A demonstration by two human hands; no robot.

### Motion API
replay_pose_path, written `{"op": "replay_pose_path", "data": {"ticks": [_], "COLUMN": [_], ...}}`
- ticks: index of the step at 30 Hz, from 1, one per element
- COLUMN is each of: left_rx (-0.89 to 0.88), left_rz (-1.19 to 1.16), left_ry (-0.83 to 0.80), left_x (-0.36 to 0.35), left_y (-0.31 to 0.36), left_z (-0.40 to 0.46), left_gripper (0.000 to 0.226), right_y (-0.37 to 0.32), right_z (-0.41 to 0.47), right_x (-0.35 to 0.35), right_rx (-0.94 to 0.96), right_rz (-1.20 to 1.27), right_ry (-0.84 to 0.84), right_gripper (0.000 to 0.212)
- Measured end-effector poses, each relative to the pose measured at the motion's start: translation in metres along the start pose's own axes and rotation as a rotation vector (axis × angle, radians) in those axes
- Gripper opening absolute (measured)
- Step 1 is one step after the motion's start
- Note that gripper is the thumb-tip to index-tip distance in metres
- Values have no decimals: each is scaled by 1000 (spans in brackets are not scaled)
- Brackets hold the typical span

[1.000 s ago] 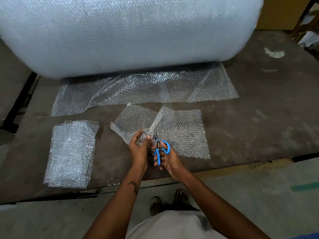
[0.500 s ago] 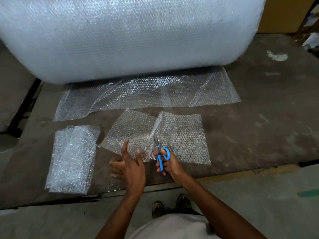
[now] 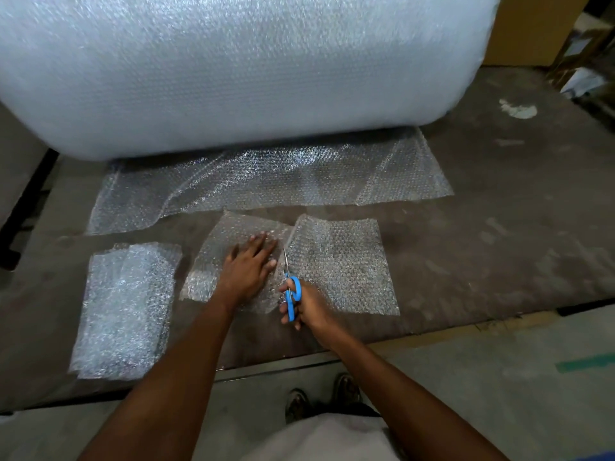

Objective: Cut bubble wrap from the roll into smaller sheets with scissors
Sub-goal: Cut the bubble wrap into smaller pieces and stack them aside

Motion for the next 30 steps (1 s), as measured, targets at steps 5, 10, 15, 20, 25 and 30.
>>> {"op": "replay_pose_path", "data": {"ticks": [5, 10, 15, 20, 25, 30], "left_rx": [345, 270, 44, 41, -3, -54], "left_rz": [-80, -91, -285, -295, -341, -298], "left_ry": [158, 284, 373, 321, 388, 360], "left_x": [-13, -5, 9, -6, -5, -14], "left_y": [-1, 0, 16, 11, 11, 10], "left_z": [-28, -34, -31, -36, -43, -44], "left_gripper": [68, 62, 62, 67, 57, 54], "right_y": [1, 0, -10, -17, -28, -28], "right_z": [10, 17, 22, 28, 30, 39], "right_x": [-12, -16, -22, -20, -21, -23], "right_rx": [8, 19, -6, 45, 31, 92], "right_rz": [-21, -30, 22, 2, 11, -27], "right_ry": [-4, -2, -10, -27, -29, -25], "right_gripper": [49, 47, 41, 42, 35, 33]}}
Point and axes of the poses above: each hand's wrist, its own z-axis towards the middle knuckle, its own x-axis out of the back of the hand, y = z × x, the point moved 3 cm from there along z, towards the middle knuckle, and after that the axes turned 13 degrees about -x, right-handed, at the moved point
